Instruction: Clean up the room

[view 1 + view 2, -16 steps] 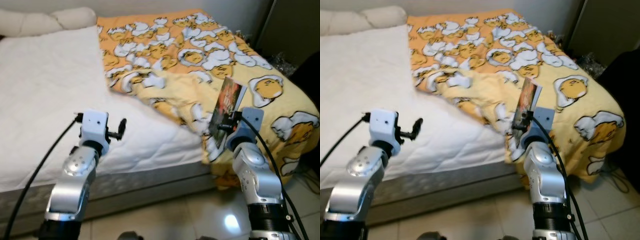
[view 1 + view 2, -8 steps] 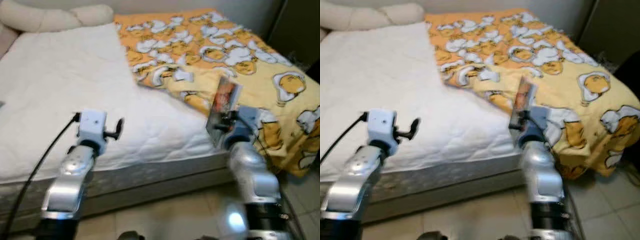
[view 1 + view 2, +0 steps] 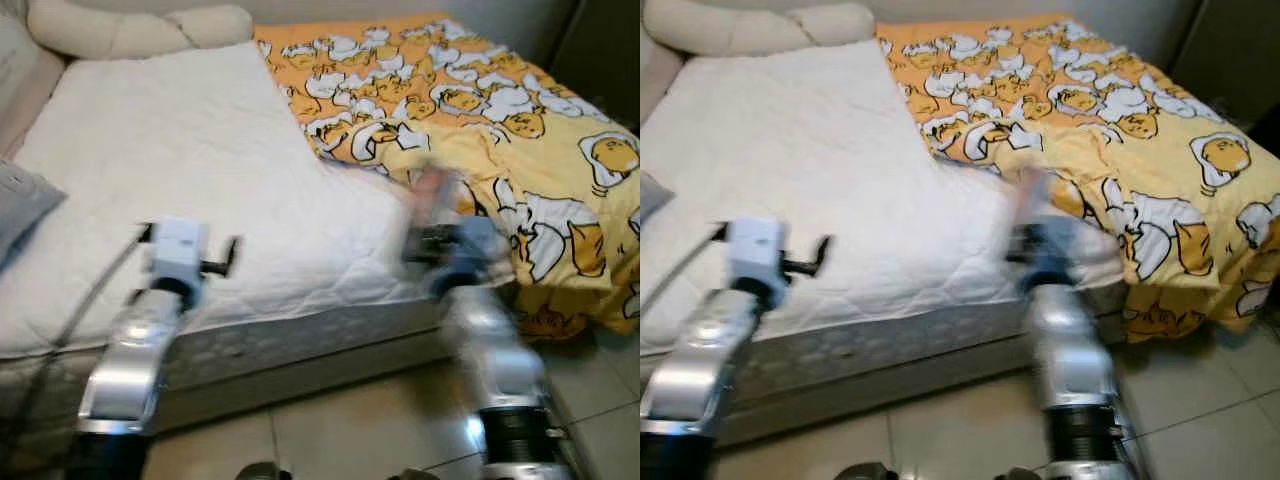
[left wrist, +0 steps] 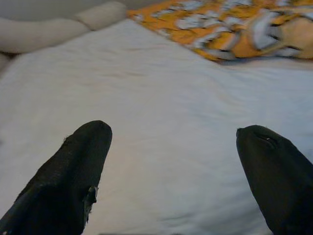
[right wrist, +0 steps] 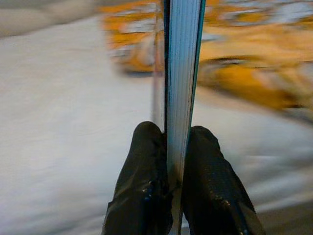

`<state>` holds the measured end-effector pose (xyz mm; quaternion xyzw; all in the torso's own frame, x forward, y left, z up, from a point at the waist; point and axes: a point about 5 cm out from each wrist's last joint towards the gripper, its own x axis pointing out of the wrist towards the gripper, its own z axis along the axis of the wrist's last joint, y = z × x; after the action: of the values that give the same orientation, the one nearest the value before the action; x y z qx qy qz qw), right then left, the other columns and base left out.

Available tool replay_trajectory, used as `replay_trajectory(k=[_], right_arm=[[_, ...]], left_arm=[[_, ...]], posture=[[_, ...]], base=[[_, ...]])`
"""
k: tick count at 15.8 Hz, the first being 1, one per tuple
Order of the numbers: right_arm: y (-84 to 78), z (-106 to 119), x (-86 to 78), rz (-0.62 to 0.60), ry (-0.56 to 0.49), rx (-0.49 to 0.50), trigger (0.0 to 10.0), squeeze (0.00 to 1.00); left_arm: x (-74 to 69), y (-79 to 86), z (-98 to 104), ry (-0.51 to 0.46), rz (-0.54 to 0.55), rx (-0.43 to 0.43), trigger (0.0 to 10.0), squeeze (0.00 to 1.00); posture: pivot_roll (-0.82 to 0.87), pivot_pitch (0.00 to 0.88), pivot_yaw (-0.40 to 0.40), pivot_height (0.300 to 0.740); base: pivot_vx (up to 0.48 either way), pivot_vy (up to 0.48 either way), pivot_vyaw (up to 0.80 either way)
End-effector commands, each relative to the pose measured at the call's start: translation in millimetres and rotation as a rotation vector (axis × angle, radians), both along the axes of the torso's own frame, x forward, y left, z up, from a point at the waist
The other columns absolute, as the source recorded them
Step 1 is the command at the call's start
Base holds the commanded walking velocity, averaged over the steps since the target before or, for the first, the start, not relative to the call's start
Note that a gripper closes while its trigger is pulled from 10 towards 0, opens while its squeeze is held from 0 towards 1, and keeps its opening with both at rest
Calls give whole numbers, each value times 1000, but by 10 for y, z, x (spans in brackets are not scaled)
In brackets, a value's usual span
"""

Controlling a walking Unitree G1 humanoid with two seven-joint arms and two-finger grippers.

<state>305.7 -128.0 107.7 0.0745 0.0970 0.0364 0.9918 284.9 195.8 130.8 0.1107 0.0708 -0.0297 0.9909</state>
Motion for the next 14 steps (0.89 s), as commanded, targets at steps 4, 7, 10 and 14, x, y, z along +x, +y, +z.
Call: replay_trajectory(k=[4, 7, 10, 14], right_arm=[[-44, 122, 30, 27, -56, -1, 10000, 0], [-11, 120, 44, 45, -58, -14, 10000, 0], [-42, 151, 68, 40, -71, -23, 10000, 0], [-90, 127, 101, -22, -36, 18, 10000, 0]], left_arm=[[11, -62, 0, -8, -19, -5, 10000, 0], [47, -38, 30, -17, -14, 0, 10000, 0], [60, -68, 33, -22, -17, 0, 10000, 0], [99, -108, 84, -54, -11, -16, 10000, 0]], posture=[[22, 0, 35, 740], [20, 0, 40, 740], [11, 0, 43, 740], [14, 0, 41, 740]], base=[[0, 392, 0], [0, 394, 0], [0, 380, 0], [0, 76, 0]])
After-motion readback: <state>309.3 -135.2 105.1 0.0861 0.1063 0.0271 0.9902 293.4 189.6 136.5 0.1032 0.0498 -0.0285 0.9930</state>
